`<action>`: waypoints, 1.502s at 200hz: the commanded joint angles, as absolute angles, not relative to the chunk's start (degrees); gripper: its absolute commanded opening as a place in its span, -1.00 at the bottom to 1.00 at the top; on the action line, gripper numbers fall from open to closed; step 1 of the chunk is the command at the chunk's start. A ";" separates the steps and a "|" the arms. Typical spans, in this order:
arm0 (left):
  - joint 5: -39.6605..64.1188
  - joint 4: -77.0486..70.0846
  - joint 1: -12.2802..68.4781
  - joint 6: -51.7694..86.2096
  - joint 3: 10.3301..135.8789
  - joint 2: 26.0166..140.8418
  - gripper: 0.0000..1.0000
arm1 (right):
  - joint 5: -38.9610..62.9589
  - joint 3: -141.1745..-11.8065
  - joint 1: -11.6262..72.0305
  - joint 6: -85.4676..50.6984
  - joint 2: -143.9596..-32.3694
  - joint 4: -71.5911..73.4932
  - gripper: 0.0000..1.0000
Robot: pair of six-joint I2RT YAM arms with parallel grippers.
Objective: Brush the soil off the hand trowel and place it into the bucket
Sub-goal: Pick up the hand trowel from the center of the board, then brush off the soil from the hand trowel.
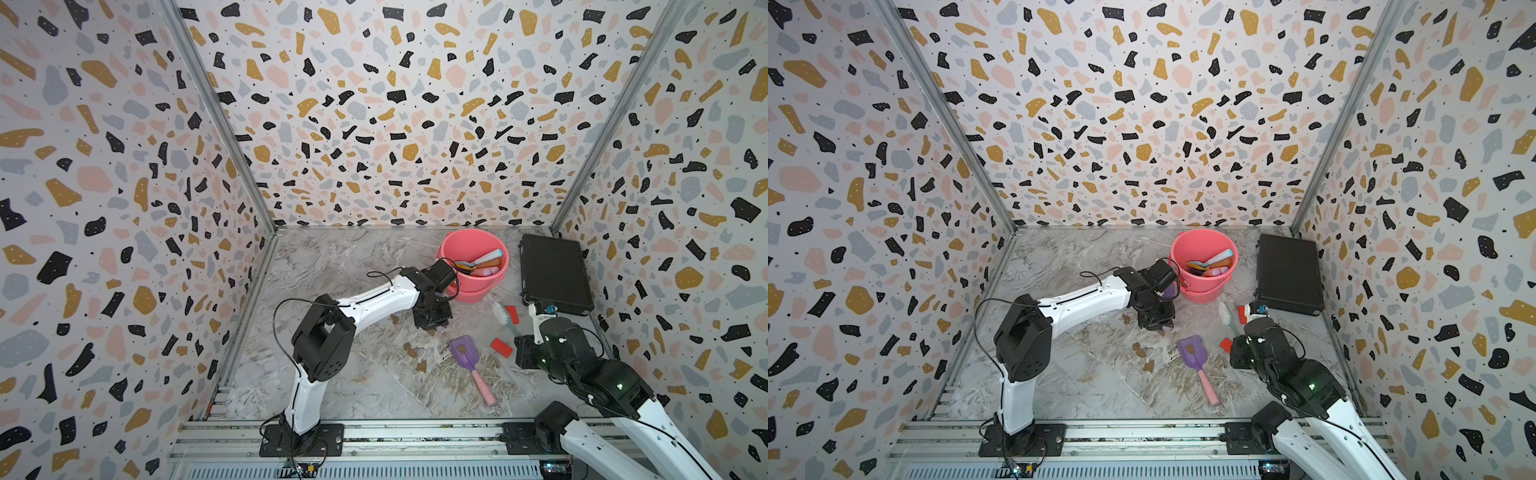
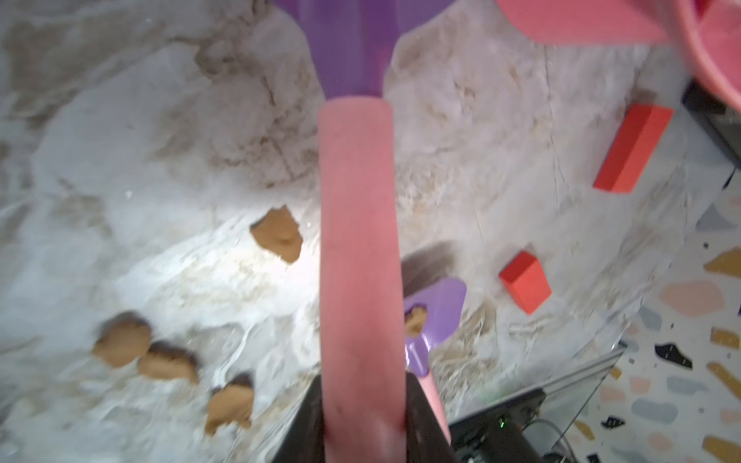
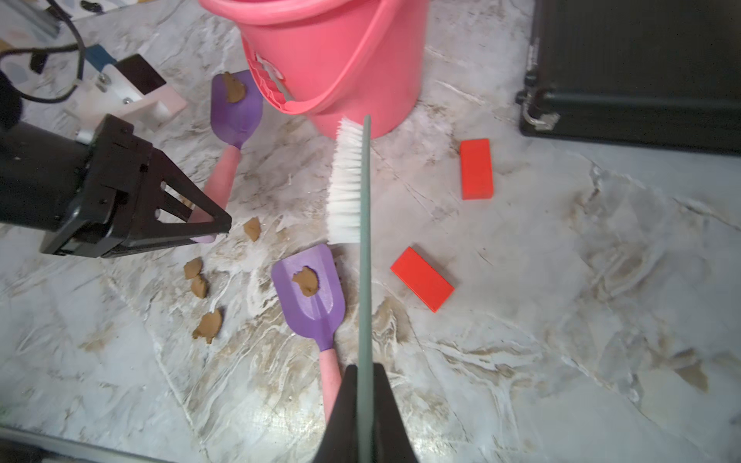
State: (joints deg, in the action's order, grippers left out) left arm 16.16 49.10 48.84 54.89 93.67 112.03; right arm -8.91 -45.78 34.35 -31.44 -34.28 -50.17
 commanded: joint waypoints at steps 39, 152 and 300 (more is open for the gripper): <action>16.90 67.58 48.80 35.50 88.09 97.21 -1.00 | 6.11 -52.07 34.11 -10.83 -40.98 -37.01 -1.00; 24.13 82.32 48.69 26.47 78.34 77.93 -1.00 | 13.66 -55.04 41.41 4.92 -45.90 -31.29 -1.00; 25.42 85.49 48.69 26.48 68.21 69.38 -1.00 | -8.81 -47.21 67.88 24.14 -55.04 -21.42 -1.00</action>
State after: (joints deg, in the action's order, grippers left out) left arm 24.64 84.44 48.82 26.76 70.11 70.37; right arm -2.90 -47.72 65.32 20.78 -53.98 -20.60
